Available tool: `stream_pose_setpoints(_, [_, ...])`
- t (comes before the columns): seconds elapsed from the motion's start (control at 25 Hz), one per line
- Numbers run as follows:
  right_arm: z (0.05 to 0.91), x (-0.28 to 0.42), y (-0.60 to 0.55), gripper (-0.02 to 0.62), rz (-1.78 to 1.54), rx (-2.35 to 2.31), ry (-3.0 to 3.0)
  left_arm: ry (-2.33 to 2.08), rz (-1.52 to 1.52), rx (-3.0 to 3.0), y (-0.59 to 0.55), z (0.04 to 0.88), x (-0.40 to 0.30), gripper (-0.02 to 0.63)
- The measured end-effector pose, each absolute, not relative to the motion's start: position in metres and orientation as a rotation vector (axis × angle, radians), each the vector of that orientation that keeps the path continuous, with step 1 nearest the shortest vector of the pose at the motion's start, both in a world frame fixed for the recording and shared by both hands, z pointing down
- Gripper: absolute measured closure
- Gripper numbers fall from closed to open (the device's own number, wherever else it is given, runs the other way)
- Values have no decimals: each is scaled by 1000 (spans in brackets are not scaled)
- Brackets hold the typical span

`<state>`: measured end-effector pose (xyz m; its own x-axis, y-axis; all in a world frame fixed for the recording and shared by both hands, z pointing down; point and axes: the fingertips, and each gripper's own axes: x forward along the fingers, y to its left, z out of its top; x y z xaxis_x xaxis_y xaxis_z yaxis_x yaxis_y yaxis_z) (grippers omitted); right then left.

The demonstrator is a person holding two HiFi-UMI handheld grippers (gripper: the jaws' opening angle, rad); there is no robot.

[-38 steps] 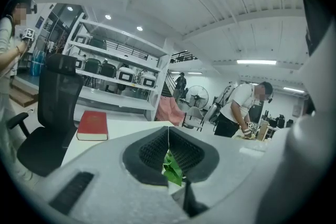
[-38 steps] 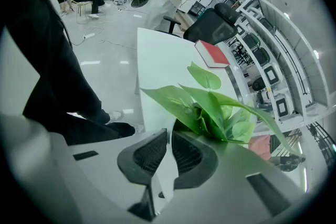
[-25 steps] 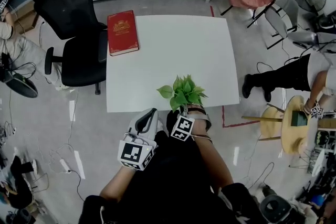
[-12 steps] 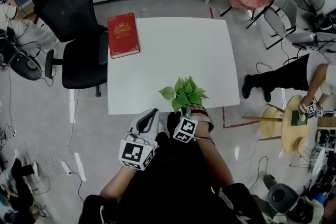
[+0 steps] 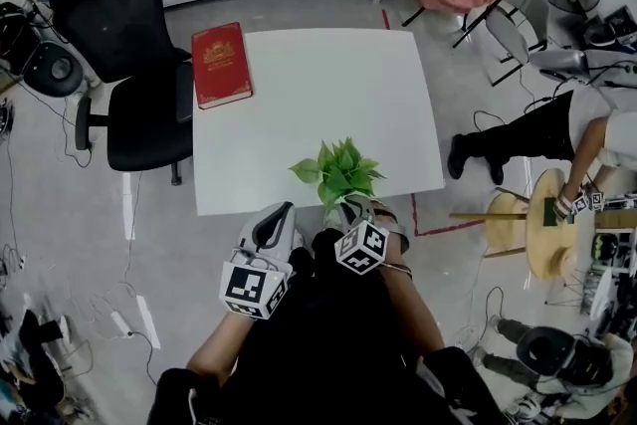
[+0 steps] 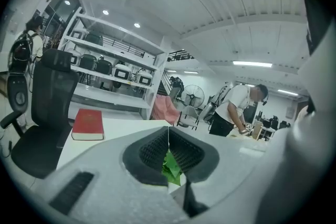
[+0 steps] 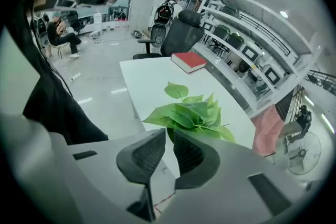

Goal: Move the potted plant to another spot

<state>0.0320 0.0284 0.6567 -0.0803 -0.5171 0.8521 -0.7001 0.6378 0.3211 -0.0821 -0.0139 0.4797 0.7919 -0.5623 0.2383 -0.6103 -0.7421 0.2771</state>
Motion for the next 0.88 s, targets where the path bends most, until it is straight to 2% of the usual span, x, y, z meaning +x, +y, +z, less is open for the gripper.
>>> stream_pose_setpoints(0.44, [563,72,15,560,447,1523,-2018,-958,184,2634,-9,470,-56,589])
stream_pose_setpoints(0.88, [493,118,42,568,450,1813,-2199,-1060,162,2621,14,457,-17,589])
